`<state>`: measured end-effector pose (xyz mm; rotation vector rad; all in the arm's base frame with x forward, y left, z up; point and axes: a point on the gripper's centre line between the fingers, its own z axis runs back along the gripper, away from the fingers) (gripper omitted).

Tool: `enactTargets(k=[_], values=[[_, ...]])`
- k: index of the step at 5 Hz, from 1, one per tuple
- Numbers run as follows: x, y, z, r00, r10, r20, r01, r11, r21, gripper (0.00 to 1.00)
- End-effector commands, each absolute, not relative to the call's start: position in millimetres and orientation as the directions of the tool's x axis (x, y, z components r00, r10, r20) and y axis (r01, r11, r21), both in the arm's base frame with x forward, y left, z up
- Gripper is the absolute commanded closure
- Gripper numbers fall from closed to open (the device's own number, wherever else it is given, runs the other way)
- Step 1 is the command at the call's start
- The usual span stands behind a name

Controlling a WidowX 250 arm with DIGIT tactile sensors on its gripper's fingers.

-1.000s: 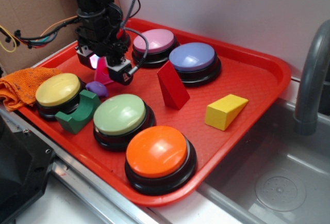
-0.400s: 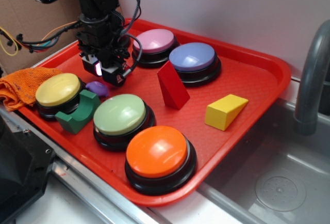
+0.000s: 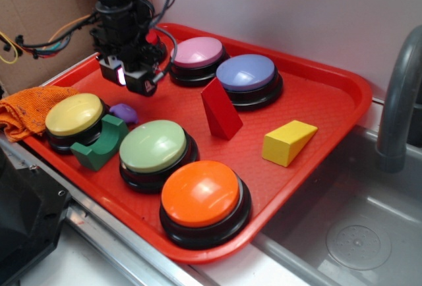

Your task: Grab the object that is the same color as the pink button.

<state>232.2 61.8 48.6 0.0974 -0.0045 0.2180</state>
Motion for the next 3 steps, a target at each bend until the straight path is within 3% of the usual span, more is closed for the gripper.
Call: enactTargets(k=[1,2,3], values=[[245,54,127,0.977,0.190,0.097,-0.194,0.981,0.029,1.00],[241,37,164,0.971,0.196,0.135,-0.193,0.981,-0.033,1.00],[236,19,184,0.974,0.171,0.146,-0.169,0.985,-0.023,1.00]])
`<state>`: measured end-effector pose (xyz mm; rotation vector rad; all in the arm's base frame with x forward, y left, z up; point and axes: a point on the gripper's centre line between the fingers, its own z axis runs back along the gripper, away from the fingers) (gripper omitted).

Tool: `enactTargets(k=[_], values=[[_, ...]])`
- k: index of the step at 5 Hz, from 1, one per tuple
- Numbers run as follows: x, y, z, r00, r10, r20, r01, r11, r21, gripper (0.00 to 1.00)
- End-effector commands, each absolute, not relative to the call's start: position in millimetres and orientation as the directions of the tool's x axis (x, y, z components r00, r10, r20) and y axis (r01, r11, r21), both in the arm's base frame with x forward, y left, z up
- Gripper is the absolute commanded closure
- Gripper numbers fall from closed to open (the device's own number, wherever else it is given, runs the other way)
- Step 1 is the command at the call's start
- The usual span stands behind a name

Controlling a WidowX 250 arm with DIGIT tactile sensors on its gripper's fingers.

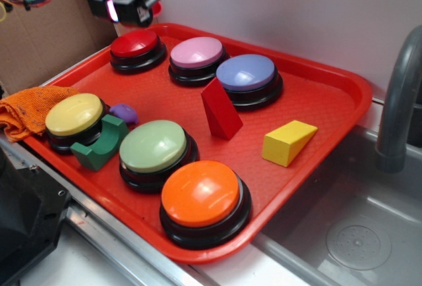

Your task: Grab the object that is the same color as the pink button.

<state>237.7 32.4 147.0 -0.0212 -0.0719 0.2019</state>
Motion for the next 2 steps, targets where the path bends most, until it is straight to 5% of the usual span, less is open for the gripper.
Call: enactTargets(k=[1,2], values=[[239.5,12.5,176.7,0.982,0.132,0.138,-0.131,0.991,-0.019,1.00],[241.1,19.7,171.9,0.980,0.171,0.103,-0.173,0.985,0.012,1.00]])
